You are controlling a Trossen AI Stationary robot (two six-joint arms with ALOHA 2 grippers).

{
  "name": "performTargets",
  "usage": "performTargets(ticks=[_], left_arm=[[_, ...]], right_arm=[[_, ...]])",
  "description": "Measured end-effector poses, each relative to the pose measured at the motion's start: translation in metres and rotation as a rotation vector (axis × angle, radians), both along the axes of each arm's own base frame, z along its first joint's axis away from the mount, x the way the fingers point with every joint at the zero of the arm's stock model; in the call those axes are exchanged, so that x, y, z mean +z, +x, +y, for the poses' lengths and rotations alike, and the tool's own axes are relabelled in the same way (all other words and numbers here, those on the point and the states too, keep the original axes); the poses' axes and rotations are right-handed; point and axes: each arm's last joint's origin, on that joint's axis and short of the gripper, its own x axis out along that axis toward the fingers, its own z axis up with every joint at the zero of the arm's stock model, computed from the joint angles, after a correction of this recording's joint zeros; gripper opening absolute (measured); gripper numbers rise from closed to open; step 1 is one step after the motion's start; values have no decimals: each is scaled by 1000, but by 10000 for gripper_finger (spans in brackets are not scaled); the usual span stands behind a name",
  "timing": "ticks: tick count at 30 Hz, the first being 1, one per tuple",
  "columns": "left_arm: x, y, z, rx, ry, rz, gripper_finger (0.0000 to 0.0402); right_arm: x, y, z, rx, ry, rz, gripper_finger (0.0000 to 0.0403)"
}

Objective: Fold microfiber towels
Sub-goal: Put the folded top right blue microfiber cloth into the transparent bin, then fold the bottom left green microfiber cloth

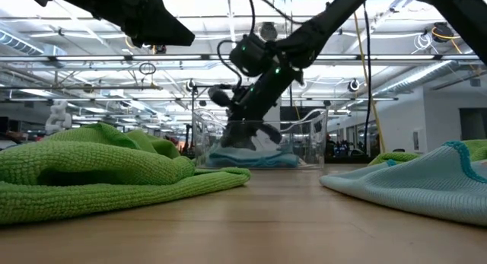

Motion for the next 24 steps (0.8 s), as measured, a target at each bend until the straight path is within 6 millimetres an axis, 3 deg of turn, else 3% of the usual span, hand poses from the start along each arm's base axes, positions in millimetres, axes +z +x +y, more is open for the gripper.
performTargets(ticks=[5,11,15,24], left_arm=[[1,0,0,-1,-1,-6,127],[0,0,0,-8,-2,-5,127],[0,0,-1,-20,-6,-4,127],[0,0,-1,-26,-3,-1,127]], right_arm=[[-22,0,-6,-21,27,43,0],[-26,2,-1,2,42,47,0],[-12,1,7,41,37,45,0],[44,-12,22,112,-32,13,0]])
